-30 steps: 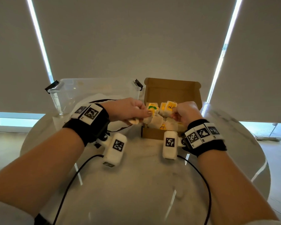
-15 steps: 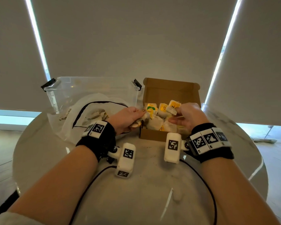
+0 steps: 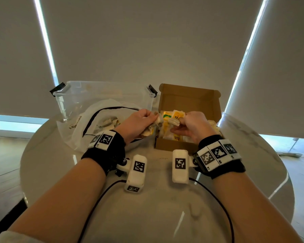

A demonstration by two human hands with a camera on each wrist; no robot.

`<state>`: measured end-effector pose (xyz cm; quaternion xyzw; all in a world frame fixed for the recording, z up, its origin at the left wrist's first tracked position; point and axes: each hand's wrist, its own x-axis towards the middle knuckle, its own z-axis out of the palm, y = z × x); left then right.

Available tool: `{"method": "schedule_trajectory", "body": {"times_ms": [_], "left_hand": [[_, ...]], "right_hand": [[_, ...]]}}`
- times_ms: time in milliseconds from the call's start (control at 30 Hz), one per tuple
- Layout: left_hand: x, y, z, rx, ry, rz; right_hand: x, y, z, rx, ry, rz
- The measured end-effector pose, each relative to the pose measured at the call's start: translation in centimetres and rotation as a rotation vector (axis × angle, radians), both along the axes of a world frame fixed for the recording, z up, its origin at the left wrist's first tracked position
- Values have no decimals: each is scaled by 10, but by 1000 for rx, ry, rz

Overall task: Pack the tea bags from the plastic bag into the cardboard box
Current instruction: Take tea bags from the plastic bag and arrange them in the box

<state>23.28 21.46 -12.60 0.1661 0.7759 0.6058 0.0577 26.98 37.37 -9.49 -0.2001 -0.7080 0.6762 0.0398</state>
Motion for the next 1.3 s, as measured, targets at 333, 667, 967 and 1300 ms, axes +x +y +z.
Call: {"method": "schedule_trajectory", "body": {"times_ms": [333,667,967,1300], "left_hand": [[6,3,2,-111,-29,-4],[7,0,2,12,-101,-54],[6,-3,2,71,-136,-42],[12,-5,5,-245,48,-84]], "right_hand": [[-1,5,-7,94,-33,-58],[-1,5,-5,97,-51,-62],[-2,-8,-10,35,-36,-35],[-1,-9,-11,-133,-32,30]]}}
